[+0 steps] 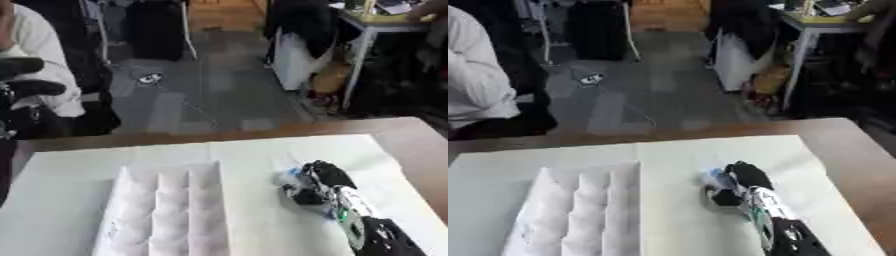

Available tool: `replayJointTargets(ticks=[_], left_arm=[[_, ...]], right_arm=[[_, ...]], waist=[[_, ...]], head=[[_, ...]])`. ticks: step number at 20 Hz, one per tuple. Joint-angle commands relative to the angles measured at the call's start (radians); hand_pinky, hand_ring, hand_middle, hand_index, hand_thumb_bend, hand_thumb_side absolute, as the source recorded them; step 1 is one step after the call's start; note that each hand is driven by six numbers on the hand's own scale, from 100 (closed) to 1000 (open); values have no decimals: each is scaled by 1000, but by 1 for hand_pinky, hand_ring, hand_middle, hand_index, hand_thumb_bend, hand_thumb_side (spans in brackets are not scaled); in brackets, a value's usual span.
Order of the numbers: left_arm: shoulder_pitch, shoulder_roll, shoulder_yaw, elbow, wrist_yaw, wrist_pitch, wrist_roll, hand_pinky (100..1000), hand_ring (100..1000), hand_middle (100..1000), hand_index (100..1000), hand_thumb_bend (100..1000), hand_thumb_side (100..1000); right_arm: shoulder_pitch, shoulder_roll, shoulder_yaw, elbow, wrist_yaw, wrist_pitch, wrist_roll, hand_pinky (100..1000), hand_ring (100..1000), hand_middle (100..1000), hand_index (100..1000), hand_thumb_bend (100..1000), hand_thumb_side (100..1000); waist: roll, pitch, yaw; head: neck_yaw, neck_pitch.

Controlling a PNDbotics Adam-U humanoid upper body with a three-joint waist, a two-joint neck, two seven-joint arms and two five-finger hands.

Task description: Pick up objects on the table and place them in the box.

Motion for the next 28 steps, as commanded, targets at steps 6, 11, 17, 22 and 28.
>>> replayJointTargets(ticks=[6,11,17,22,28], left_arm=[[-6,14,6,-20,5,-4,-1,440,687,786,828,538,864],[-5,14,6,-20,5,-5,0,441,688,786,828,538,864],[-8,15,8,-20,4,-9,2,443,690,787,829,537,865],[-15,13,11,-20,2,-16,5,448,693,788,829,536,865],[-33,7,13,-20,-4,-41,5,457,698,789,831,538,866]], right_arm=[[-4,-6,-2,-25,-21,-74,-155,100,100,100,315,100,894],[0,-6,-3,-111,-65,-84,-157,100,100,100,299,100,899],[3,-4,7,-249,-109,-91,-140,100,100,100,284,100,902],[-5,-4,31,-325,-164,-120,-142,100,100,100,267,100,901],[-36,-27,90,-364,-284,-214,-141,100,100,100,264,100,902]], waist=[[5,-11,-3],[5,-13,-4],[5,-11,-5],[6,-5,-3],[9,6,3]], head=[[-17,-7],[-15,-4],[-11,1],[-12,3],[-7,-1]])
